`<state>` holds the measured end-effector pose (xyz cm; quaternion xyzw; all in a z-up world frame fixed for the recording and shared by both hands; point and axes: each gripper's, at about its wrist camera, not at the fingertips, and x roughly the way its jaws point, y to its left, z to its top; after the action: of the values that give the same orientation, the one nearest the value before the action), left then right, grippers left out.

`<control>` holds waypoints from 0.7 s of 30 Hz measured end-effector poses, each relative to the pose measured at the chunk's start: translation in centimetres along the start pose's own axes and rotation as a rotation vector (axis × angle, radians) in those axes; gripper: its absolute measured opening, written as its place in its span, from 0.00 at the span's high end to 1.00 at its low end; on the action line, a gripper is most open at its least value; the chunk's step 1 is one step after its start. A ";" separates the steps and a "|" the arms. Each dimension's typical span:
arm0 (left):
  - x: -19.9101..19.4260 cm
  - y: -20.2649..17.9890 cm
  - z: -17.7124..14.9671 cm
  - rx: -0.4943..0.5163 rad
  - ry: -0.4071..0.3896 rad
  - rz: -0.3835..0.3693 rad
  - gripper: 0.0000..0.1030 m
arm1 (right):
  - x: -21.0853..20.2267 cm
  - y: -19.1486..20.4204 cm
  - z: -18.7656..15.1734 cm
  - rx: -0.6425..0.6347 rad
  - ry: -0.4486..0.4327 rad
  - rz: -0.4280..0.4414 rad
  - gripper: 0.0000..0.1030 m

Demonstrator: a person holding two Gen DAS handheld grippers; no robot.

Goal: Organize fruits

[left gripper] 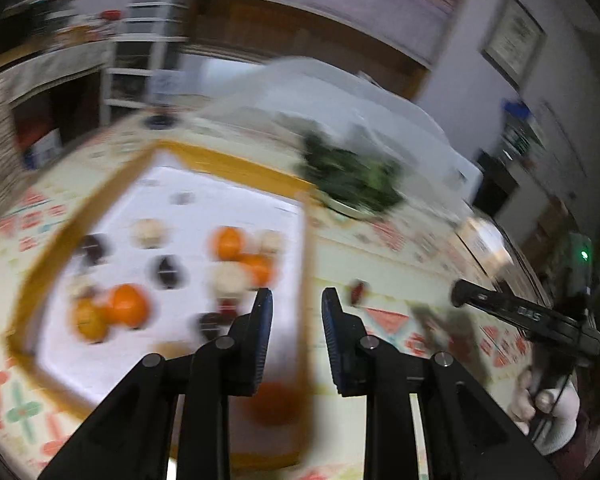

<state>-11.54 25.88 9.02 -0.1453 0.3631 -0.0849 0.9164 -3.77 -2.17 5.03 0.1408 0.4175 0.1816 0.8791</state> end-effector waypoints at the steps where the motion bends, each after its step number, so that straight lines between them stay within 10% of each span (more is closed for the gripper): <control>1: 1.1 -1.7 0.2 0.036 0.021 -0.030 0.76 | 0.0 -0.4 -0.2 0.002 0.002 0.000 0.72; 13: 14.7 -8.7 1.3 0.258 0.213 0.140 0.76 | 0.5 -4.0 -1.6 0.049 0.019 0.096 0.72; 21: 16.1 -10.8 0.1 0.416 0.248 0.200 0.76 | 0.5 -4.2 -1.5 0.047 0.016 0.144 0.71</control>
<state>-0.42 11.53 2.32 0.0942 0.4598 -0.0837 0.8790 -3.79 -5.54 2.15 0.1894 0.4173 0.2356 0.8570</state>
